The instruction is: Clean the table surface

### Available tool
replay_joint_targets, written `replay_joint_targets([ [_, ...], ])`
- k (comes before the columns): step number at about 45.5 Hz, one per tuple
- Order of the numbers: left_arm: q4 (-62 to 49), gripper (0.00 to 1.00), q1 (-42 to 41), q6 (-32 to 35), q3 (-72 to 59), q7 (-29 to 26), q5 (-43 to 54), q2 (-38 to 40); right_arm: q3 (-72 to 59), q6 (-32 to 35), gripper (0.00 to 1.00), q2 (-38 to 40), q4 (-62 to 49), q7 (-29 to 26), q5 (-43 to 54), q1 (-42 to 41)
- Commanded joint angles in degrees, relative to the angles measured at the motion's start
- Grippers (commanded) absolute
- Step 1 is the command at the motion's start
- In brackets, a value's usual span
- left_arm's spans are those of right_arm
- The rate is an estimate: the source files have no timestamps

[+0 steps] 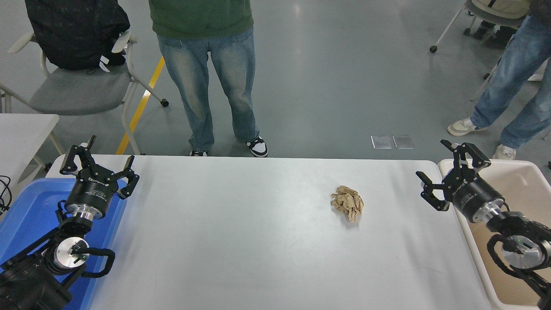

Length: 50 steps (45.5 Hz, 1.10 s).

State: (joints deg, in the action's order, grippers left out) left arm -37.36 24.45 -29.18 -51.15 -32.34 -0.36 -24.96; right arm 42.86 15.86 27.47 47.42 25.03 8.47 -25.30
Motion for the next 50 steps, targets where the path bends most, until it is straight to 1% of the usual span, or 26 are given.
replay_joint_targets([
  [1, 0.0, 0.99, 0.0, 0.0, 0.0, 0.0, 0.0, 0.0, 1.0, -0.9, 1.00, -6.6, -6.1, 3.4, -0.6, -0.3],
  [8, 0.0, 0.99, 0.0, 0.0, 0.0, 0.0, 0.0, 0.0, 3.5, -1.9, 1.00, -8.6, -5.8, 3.4, -0.6, -0.5],
  [21, 0.0, 0.99, 0.0, 0.0, 0.0, 0.0, 0.0, 0.0, 4.1, -4.8, 1.00, -8.7, -3.8, 0.9, -1.5, -0.7],
  [29, 0.0, 0.99, 0.0, 0.0, 0.0, 0.0, 0.0, 0.0, 3.5, -6.8, 1.00, -8.7, -3.0, 1.0, -1.6, -0.8],
  [33, 0.0, 0.99, 0.0, 0.0, 0.0, 0.0, 0.0, 0.0, 2.7, -9.3, 1.00, -8.6, -2.9, 1.0, -1.5, -1.0],
  [39, 0.0, 0.99, 0.0, 0.0, 0.0, 0.0, 0.0, 0.0, -2.1, -16.7, 1.00, -7.8, -1.5, 0.2, -1.4, -3.0],
  [44, 0.0, 0.99, 0.0, 0.0, 0.0, 0.1, 0.0, 0.0, -7.7, -19.1, 1.00, -4.6, 2.6, -3.5, -1.6, -5.0],
  [50, 0.0, 0.99, 0.0, 0.0, 0.0, 0.0, 0.0, 0.0, -10.5, -22.4, 1.00, -0.7, 9.9, -6.7, -0.9, -6.0],
])
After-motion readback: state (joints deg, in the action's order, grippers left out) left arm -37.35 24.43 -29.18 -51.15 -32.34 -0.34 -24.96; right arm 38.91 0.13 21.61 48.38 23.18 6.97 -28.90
